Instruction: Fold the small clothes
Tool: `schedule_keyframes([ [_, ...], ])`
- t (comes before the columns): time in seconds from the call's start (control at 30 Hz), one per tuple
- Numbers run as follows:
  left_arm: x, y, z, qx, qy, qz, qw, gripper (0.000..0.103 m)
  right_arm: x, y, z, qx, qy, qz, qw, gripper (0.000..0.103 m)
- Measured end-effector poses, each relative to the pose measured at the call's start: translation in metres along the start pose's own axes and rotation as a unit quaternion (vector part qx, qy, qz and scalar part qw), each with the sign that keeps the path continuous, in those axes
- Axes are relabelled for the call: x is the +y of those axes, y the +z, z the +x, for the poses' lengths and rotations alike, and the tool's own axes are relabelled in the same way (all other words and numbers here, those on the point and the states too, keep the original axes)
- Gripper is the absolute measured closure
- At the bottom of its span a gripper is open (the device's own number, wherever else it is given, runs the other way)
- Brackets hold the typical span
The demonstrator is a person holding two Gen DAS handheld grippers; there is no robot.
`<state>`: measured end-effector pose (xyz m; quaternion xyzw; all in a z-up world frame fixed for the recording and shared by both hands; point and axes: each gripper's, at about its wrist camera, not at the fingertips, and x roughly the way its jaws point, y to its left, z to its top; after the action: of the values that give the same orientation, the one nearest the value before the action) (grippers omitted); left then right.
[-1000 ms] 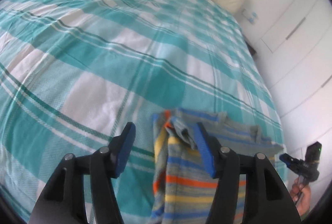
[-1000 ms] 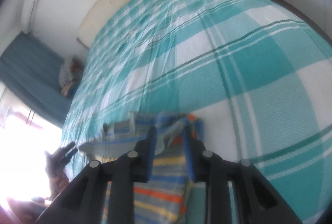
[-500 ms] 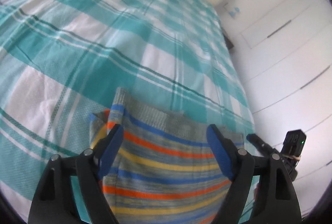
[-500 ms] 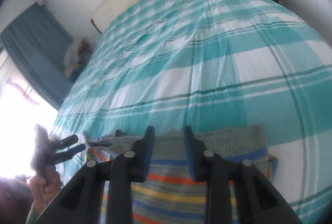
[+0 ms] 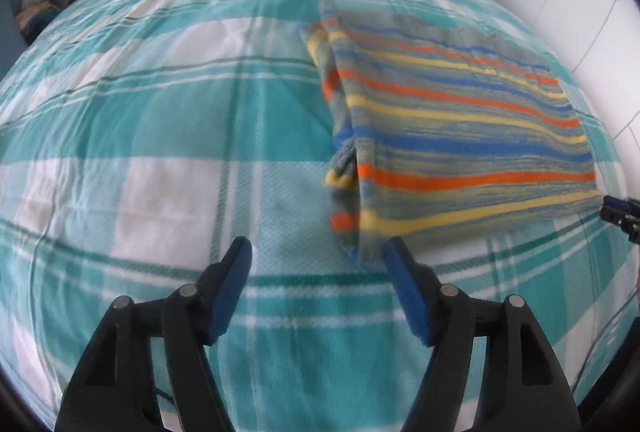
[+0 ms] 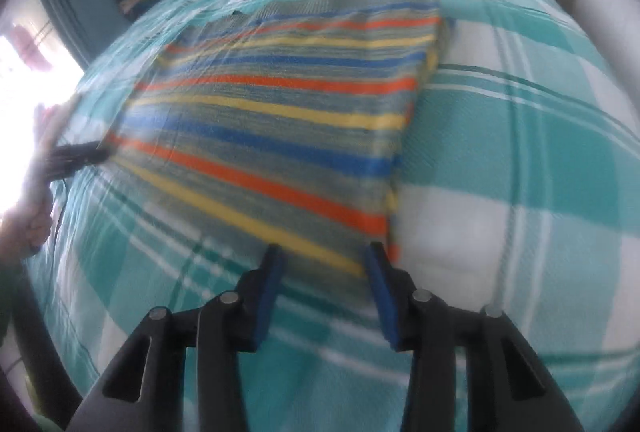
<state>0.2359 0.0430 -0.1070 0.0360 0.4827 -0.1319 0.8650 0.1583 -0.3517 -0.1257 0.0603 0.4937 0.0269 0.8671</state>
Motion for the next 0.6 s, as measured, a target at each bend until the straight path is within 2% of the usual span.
schedule_keyframes([
  [0.07,-0.011,-0.011,-0.021,-0.025,-0.003,0.000,0.9997,0.016,0.002,-0.016,-0.018,-0.031,0.004,0.011,0.999,0.053],
  [0.17,-0.041,-0.030,-0.040,-0.055,-0.012,0.013,0.9983,0.009,0.018,-0.034,-0.030,-0.063,-0.010,0.015,0.998,0.047],
  [0.23,-0.065,-0.041,-0.044,-0.066,-0.015,0.025,0.9974,0.009,0.035,-0.045,-0.030,-0.079,-0.010,0.013,0.997,0.044],
  [0.37,-0.106,-0.051,-0.029,-0.059,-0.014,0.044,0.9972,0.008,0.065,-0.059,-0.017,-0.102,-0.040,0.002,0.994,0.043],
  [0.47,-0.128,-0.061,-0.014,-0.061,0.004,0.070,0.9957,0.008,0.081,-0.065,-0.012,-0.118,-0.071,-0.019,0.990,0.035],
  [0.57,-0.133,-0.070,0.008,-0.037,0.025,0.073,0.9963,0.008,0.083,-0.068,-0.007,-0.124,-0.082,-0.027,0.989,0.031],
  [0.6,-0.132,-0.072,0.010,-0.042,0.024,0.069,0.9964,0.007,0.083,-0.069,-0.006,-0.125,-0.082,-0.026,0.988,0.029],
])
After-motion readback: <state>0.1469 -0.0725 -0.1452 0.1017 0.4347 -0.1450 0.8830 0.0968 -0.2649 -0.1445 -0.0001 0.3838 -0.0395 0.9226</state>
